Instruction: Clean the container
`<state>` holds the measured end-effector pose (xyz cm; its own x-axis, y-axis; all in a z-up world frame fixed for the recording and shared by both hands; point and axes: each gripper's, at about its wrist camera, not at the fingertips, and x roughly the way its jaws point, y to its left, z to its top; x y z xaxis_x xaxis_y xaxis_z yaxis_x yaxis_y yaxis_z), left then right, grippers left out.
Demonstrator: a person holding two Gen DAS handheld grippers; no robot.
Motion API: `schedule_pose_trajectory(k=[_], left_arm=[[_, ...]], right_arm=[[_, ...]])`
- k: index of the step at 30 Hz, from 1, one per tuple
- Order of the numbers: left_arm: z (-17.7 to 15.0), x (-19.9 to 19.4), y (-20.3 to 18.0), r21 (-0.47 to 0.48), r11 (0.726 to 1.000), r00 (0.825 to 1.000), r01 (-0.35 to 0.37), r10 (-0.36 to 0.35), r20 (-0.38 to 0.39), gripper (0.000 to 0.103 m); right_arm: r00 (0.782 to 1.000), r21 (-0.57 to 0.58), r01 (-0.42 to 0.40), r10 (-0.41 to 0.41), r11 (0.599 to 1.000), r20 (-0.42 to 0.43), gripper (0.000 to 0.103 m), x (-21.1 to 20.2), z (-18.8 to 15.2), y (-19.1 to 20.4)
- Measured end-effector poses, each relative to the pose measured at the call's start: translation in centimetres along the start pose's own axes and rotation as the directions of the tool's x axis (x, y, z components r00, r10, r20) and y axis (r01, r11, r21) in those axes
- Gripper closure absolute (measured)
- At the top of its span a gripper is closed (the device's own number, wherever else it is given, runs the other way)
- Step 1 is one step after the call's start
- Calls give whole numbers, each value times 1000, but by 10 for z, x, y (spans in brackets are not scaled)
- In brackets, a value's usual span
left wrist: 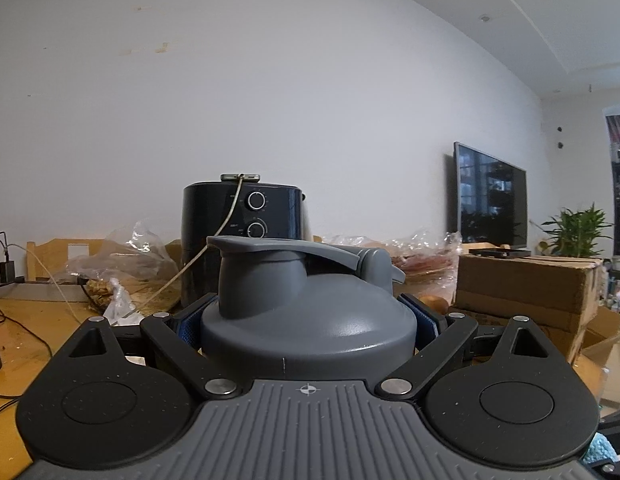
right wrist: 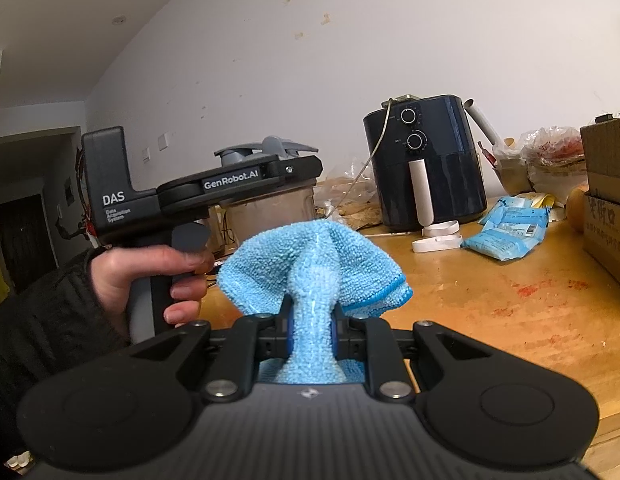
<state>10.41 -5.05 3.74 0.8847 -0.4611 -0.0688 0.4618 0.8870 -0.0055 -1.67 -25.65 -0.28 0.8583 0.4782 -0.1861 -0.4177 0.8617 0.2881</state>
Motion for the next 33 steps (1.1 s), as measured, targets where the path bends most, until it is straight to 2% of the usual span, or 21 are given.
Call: schedule_pose_trajectory(k=[11,21,33], left_arm=[[-3,3,12,5,994,994,108,-108,16,8],[-4,7,22,12,977,977,212,-212,5,8],[-5,18,35,16,934,934,357,-357,-6,8]], right_arm=[[1000,4,-1,1,1000,-5,90,2,0,1],[1000,2,0,0,1000,-2,90,2,-1,1],[1000,1,-2,2,1000,0,90,0,-3,1]])
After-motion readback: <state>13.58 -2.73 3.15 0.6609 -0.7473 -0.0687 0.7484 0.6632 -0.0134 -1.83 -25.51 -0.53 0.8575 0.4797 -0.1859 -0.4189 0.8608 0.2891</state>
